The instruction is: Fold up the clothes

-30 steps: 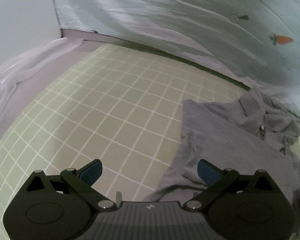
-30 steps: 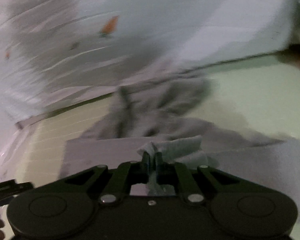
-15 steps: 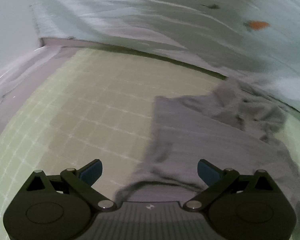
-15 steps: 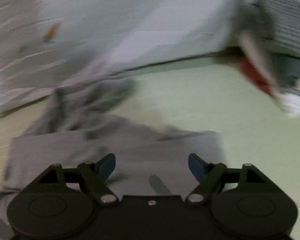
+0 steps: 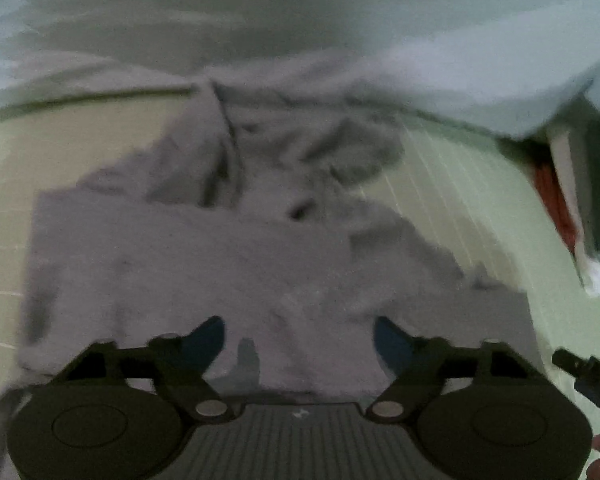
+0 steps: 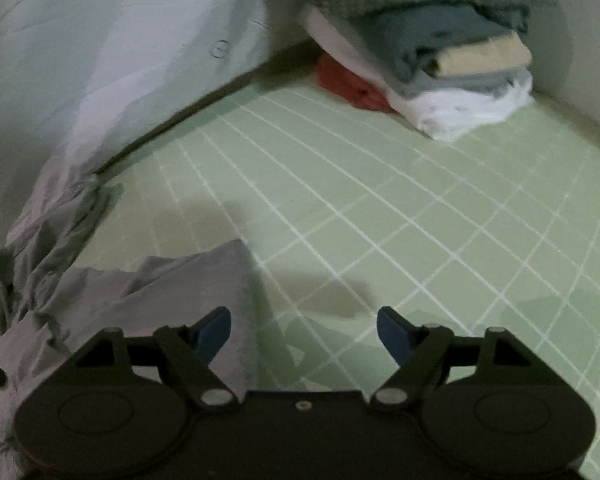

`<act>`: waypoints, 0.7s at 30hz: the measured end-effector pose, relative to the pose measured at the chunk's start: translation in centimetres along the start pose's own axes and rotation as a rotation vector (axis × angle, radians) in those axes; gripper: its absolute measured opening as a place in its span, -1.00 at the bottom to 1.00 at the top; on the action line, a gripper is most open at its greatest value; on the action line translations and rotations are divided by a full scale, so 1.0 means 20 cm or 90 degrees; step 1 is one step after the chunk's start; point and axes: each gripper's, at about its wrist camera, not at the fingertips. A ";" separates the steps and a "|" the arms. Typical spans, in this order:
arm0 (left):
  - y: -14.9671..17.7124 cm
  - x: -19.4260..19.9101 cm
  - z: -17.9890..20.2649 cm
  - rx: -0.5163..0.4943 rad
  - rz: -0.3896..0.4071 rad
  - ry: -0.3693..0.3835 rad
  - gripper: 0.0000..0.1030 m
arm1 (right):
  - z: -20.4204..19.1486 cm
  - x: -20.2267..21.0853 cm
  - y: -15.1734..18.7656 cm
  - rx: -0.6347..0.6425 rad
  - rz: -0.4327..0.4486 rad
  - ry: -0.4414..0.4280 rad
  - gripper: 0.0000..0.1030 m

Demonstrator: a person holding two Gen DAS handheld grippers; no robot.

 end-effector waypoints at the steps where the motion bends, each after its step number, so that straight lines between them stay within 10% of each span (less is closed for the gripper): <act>1: 0.00 -0.02 0.01 0.002 -0.009 0.007 0.22 | 0.01 -0.02 0.00 -0.006 -0.005 0.003 0.57; 6: 0.00 -0.04 0.02 -0.011 -0.009 0.027 -0.84 | 0.03 -0.06 0.01 -0.019 -0.022 0.014 0.57; 21: -0.22 0.74 -0.29 0.127 0.265 0.112 -0.88 | -0.04 -0.03 0.03 0.025 -0.023 0.016 0.57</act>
Point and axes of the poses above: each gripper's, at about its wrist camera, not at the fingertips, and x roughly against the way its jaws point, z to its right, y to its underside, and after that the axes turned 2 degrees about y, right-handed
